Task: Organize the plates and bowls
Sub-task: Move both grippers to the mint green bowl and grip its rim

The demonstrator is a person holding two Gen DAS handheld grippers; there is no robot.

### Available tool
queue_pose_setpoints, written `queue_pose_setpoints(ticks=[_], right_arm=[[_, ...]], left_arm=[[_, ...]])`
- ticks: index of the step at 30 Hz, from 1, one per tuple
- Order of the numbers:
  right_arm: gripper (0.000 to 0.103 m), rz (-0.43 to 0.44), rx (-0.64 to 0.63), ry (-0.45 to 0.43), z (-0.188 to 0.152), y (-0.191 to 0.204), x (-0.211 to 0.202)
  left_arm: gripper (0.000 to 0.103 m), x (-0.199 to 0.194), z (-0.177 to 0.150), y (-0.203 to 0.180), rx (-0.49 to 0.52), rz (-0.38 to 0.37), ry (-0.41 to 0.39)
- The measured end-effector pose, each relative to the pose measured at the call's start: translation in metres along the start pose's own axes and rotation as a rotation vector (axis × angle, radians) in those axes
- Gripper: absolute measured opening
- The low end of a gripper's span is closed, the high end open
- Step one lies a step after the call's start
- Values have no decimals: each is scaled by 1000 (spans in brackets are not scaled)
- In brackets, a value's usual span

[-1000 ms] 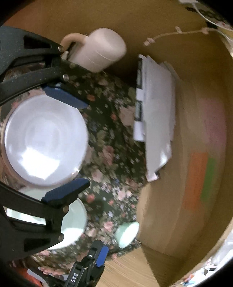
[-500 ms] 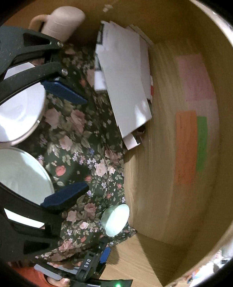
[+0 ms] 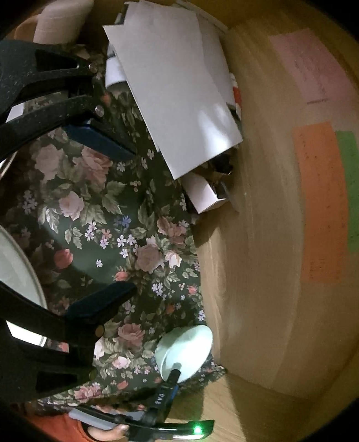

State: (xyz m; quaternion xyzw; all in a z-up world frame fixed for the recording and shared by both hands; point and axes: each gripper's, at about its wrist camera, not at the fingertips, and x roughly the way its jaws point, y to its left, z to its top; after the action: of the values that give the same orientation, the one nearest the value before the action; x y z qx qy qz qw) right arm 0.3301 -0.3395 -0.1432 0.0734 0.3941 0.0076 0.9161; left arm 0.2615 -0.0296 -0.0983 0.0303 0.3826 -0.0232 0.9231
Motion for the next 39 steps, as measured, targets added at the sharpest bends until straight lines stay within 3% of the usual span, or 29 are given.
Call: queue_pose_setpoints(ticks=[6,11,19,27,35,39], right_arm=[[28,54,50,58,4,-13,22],[20,18,-6,67,2,-5,30],[20,125,-76,100,-20,17,9],[18,194,-189,110,-55,52,-22],[18,282,-224,155,-89,69,-45],[21,279,-245,138,-81,63,-40]], left_arm=[[89,10,-3,-2,26,-5,11],[89,13,-3,-5,25,-21,21],[89,17,-5,-10,26,-51,40],[89,33,-8,-22,16,-76,118],[68,55,-16,-45,68,-71,206],[63,61,-19,-52,82,-67,215]])
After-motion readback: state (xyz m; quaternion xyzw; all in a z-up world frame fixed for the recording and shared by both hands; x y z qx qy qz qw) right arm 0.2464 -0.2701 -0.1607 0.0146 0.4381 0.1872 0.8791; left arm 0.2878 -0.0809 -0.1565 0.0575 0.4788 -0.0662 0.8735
